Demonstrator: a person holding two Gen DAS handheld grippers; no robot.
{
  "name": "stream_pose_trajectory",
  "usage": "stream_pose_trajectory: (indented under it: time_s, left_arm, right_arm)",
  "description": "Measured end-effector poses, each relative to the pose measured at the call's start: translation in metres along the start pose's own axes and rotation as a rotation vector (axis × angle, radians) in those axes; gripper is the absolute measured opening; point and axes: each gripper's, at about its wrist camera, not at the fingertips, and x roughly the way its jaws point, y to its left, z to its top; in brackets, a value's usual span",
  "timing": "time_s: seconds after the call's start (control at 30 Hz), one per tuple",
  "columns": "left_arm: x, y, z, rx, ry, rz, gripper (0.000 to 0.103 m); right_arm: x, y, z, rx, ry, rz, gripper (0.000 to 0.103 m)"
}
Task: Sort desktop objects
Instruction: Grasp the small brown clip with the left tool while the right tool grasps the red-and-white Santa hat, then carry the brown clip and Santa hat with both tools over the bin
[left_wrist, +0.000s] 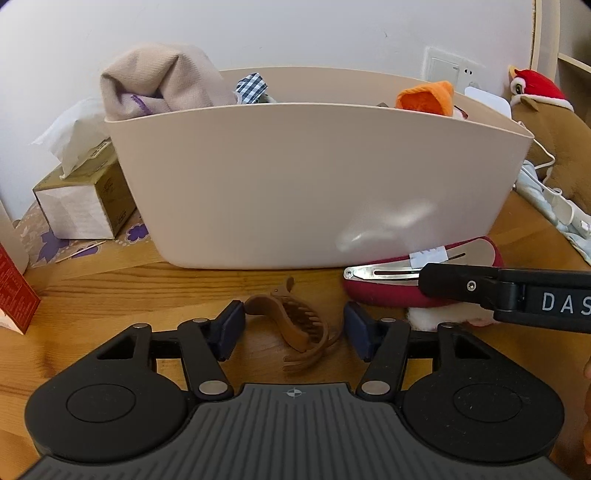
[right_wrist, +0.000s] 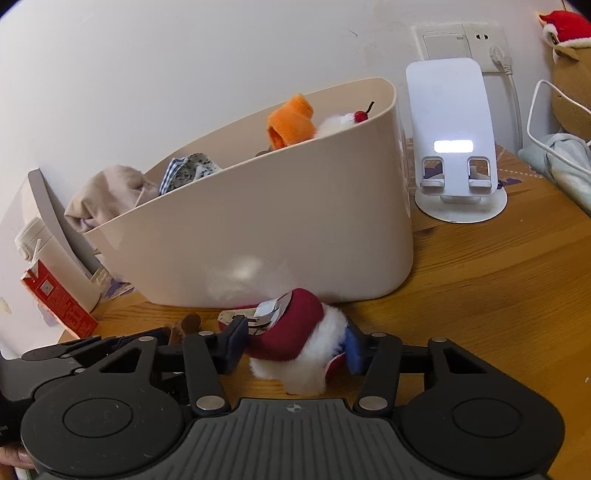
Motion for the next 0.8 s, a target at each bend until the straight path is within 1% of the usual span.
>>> stream_pose_trajectory:
  time_s: [0.27,0.43,0.57,0.8]
  left_arm:
    - [-0.010,0.002,-0.005,0.006,0.020,0.000,0.060]
    - [-0.025,0.001,-0.011,0.036,0.000,0.011,0.060]
    - [-0.044,0.006,-0.018,0.053,-0.019,0.017,0.060]
    - [-0.067,0.006,-0.014,0.065,-0.055,0.010,0.060]
  right_arm:
    - [-0.020,0.003,-0.005,-0.009,-0.009,0.009,0.040]
    - [-0.034,0.005,-0.009,-0.022,-0.017,0.011,0.039]
    - [-0.051,0.010,-0.011,-0.046,-0.041,0.012,0.038]
    - [-0.082,0.019,-0.009,-0.088,-0.094,0.018,0.038]
